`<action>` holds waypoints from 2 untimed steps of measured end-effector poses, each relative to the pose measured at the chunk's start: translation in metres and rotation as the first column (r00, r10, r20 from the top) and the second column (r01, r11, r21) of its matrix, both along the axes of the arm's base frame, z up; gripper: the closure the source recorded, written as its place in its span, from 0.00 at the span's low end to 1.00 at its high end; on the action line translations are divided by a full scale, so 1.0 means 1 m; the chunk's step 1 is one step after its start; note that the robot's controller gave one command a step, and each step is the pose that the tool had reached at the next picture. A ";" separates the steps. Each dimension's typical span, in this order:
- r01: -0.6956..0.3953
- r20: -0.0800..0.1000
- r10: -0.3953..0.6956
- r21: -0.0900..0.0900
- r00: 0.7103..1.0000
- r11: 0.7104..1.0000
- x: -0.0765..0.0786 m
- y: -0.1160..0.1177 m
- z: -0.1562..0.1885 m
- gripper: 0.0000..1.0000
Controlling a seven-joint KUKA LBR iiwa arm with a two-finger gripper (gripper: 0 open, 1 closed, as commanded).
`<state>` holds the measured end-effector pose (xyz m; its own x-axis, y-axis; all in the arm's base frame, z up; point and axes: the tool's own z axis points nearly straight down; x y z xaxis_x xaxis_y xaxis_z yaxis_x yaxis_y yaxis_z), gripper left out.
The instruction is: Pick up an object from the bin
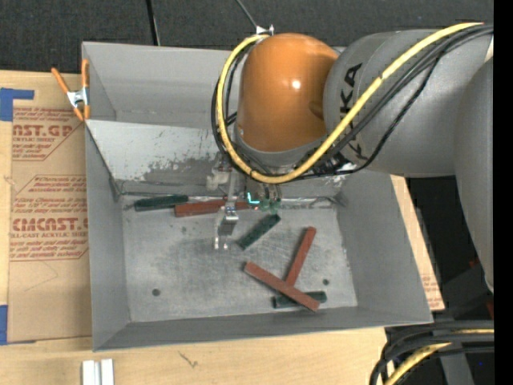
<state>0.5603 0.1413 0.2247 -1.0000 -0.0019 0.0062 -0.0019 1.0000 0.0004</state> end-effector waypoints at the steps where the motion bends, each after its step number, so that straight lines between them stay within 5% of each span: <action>1: 0.001 0.008 -0.001 0.001 1.000 1.000 0.002 -0.001 0.004 0.00; 2: -0.058 0.015 0.058 0.002 0.998 0.998 0.002 -0.030 -0.035 0.00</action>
Offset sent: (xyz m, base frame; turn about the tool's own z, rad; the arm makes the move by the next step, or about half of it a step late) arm -0.0019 -0.0966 -0.1234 -0.1592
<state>0.5620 0.1117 0.1894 -0.9982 -0.0595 -0.0089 -0.0595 0.9982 0.0025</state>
